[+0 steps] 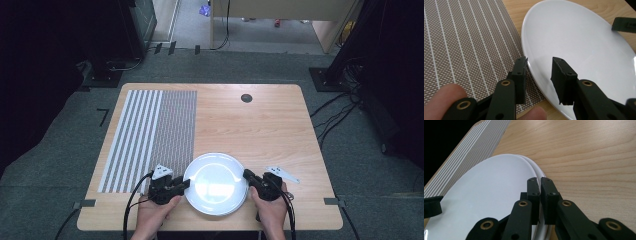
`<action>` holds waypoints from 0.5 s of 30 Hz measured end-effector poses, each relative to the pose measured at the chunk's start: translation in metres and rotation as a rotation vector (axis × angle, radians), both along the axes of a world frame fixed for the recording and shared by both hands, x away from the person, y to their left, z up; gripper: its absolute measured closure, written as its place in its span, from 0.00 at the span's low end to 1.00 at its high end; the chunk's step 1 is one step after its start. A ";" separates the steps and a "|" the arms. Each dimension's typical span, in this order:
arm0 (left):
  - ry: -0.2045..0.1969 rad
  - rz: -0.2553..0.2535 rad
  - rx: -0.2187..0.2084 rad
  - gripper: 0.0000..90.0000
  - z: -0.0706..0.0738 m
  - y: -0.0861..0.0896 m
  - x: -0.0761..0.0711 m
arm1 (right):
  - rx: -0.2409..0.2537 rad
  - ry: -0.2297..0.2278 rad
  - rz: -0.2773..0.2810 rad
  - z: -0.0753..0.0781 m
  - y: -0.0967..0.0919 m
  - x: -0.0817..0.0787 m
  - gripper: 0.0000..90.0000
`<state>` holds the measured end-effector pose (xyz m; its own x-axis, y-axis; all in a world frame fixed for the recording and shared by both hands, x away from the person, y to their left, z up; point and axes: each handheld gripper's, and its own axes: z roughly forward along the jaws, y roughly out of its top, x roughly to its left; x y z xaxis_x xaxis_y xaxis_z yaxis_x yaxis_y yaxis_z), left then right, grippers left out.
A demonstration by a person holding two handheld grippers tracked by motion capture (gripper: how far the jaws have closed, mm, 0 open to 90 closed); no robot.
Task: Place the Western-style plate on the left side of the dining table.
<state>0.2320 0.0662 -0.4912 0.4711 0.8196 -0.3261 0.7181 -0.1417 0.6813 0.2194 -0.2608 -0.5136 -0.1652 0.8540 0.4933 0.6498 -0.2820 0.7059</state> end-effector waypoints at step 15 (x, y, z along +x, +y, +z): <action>0.041 -0.037 0.003 0.66 -0.004 0.004 0.002 | 0.040 0.005 0.013 -0.003 0.001 0.001 0.95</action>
<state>0.2339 0.0706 -0.4953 0.4878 0.8025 -0.3435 0.7394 -0.1706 0.6512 0.2201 -0.2599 -0.5168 -0.1733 0.8315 0.5278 0.6571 -0.3016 0.6909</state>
